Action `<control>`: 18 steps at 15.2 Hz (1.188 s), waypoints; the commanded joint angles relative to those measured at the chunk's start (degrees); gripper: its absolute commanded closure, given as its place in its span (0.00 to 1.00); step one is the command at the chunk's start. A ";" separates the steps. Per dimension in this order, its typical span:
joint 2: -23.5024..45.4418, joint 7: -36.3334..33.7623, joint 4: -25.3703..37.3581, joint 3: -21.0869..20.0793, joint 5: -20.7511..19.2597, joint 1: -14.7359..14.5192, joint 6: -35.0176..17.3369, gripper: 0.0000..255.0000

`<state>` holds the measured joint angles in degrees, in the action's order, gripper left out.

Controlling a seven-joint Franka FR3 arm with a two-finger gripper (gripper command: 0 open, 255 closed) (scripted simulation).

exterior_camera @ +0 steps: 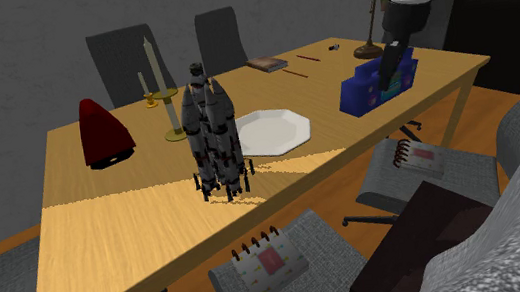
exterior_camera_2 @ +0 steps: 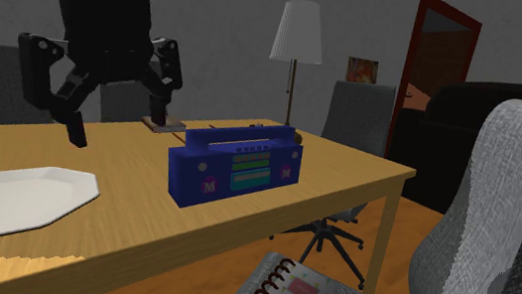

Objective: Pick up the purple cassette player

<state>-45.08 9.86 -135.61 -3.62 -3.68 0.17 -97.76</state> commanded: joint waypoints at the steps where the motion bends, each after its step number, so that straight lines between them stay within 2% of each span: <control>1: 0.00 0.00 0.00 0.00 0.00 0.00 0.00 0.00; 5: -0.58 15.55 -0.69 8.38 -3.64 -1.60 -0.17 0.00; 9: 1.80 31.06 1.30 16.76 -7.06 -3.49 -0.59 0.00; 14: 8.50 50.45 7.23 27.04 -9.64 -7.06 -1.31 0.00; 18: 16.44 66.32 14.34 35.26 -9.34 -11.10 -1.75 0.00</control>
<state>-30.72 71.62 -122.26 29.45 -13.09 -9.87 -98.58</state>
